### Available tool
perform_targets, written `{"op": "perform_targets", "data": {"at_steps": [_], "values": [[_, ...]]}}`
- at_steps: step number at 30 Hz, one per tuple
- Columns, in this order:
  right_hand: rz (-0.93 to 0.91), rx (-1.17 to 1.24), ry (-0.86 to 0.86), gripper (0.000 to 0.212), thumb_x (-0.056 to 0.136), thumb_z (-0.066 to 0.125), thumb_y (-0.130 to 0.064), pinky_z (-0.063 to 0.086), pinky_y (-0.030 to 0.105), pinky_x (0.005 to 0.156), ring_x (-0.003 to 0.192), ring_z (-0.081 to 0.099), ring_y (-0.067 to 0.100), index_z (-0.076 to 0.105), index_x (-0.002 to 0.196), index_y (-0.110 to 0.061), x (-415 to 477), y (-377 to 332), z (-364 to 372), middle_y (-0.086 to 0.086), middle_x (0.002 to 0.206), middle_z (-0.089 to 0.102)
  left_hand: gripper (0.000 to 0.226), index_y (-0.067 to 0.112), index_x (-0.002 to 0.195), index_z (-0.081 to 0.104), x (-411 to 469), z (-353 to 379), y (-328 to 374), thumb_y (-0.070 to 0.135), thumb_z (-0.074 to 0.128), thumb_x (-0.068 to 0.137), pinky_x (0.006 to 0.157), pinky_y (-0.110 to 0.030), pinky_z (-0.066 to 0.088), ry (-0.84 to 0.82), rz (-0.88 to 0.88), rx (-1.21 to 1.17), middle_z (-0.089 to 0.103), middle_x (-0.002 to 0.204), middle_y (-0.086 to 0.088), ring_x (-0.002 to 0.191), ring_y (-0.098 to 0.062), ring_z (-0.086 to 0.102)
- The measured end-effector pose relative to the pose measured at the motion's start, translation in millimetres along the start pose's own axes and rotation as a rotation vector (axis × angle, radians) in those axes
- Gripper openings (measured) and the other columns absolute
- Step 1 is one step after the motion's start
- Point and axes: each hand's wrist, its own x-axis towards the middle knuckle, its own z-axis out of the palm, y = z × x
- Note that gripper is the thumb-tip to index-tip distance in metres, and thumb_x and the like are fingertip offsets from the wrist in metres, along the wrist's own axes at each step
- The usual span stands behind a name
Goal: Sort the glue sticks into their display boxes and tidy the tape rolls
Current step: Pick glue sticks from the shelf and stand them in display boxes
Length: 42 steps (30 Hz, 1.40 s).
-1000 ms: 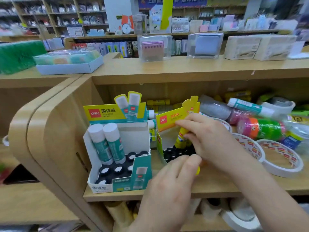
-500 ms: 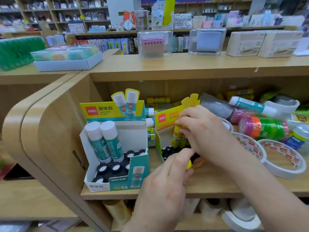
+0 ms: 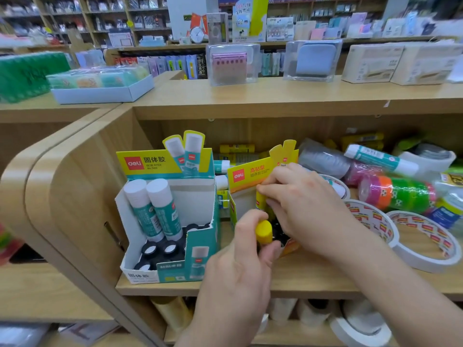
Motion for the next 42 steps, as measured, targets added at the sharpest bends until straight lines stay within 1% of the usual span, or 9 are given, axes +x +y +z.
{"op": "perform_targets", "data": {"at_steps": [5,7,11,17,20,22,27,34,42], "values": [[0.052,0.105,-0.096,0.031,0.086,0.049,-0.027,0.051,0.044,0.077,0.103,0.052,0.023,0.071,0.107,-0.021,-4,3,-9,-0.002,0.106,0.062,0.046,0.031,0.137,0.038,11,3,8,0.038,0.039,0.091,0.056,-0.029,0.051,0.016,0.028,0.126,0.056,0.109,0.013,0.081,-0.011,0.056],[0.138,0.322,-0.018,0.035,0.09,0.048,-0.026,0.045,0.031,0.089,0.107,0.048,0.012,0.067,0.119,-0.025,-9,6,-21,-0.008,0.111,0.059,0.053,0.028,0.143,0.034,13,4,9,0.038,0.043,0.091,0.058,-0.028,0.052,0.039,0.015,0.14,0.058,0.114,0.011,0.083,-0.009,0.058],[0.24,0.789,-0.002,0.026,0.088,0.062,-0.031,0.05,0.022,0.072,0.09,0.061,0.005,0.069,0.112,-0.034,-19,5,-48,-0.018,0.095,0.066,0.069,0.03,0.149,0.017,16,10,13,0.044,0.047,0.088,0.064,-0.03,0.055,0.096,-0.042,0.088,0.069,0.107,0.008,0.081,-0.011,0.068],[0.162,0.681,0.1,0.017,0.079,0.074,-0.024,0.052,0.025,0.074,0.081,0.065,0.006,0.072,0.096,-0.027,-17,7,-35,-0.015,0.085,0.07,0.065,0.025,0.147,0.027,13,17,13,0.045,0.047,0.088,0.078,-0.021,0.046,0.147,-0.052,0.111,0.065,0.113,0.009,0.092,-0.006,0.062],[0.195,0.705,0.18,0.018,0.079,0.076,-0.019,0.057,0.031,0.076,0.08,0.067,0.007,0.068,0.095,-0.021,-5,14,-31,-0.01,0.085,0.069,0.035,0.018,0.11,0.065,-3,24,4,0.04,0.051,0.088,0.075,-0.026,0.051,0.11,0.079,0.332,0.067,0.101,0.004,0.09,-0.017,0.064],[0.097,0.556,0.167,0.017,0.076,0.073,-0.023,0.056,0.036,0.072,0.075,0.064,0.011,0.066,0.092,-0.02,3,10,-23,-0.009,0.081,0.067,0.031,0.019,0.093,0.071,-13,30,-4,0.041,0.051,0.086,0.071,-0.03,0.056,0.018,0.146,0.462,0.07,0.092,0.004,0.085,-0.02,0.067],[-0.098,0.25,0.111,0.024,0.065,0.083,-0.019,0.051,0.03,0.061,0.072,0.061,0.024,0.07,0.084,-0.016,8,6,-4,0.001,0.072,0.065,0.031,0.021,0.094,0.071,-13,29,-6,0.039,0.047,0.088,0.072,-0.032,0.055,-0.074,0.144,0.539,0.069,0.091,0.005,0.085,-0.02,0.066],[-0.176,0.2,0.07,0.016,0.069,0.08,-0.01,0.056,0.041,0.058,0.075,0.063,0.03,0.071,0.082,-0.011,12,8,1,0.005,0.088,0.067,0.027,0.021,0.099,0.07,-13,29,-8,0.033,0.047,0.092,0.067,-0.031,0.054,-0.073,0.155,0.528,0.068,0.096,0.004,0.089,-0.02,0.065],[-0.252,0.17,0.057,0.026,0.06,0.082,0.004,0.055,0.036,0.053,0.073,0.065,0.027,0.073,0.078,-0.013,20,11,2,0.002,0.08,0.069,0.022,0.02,0.098,0.07,-15,31,-8,0.027,0.052,0.089,0.068,-0.033,0.056,-0.056,0.131,0.522,0.068,0.097,0.003,0.09,-0.02,0.065]]}}
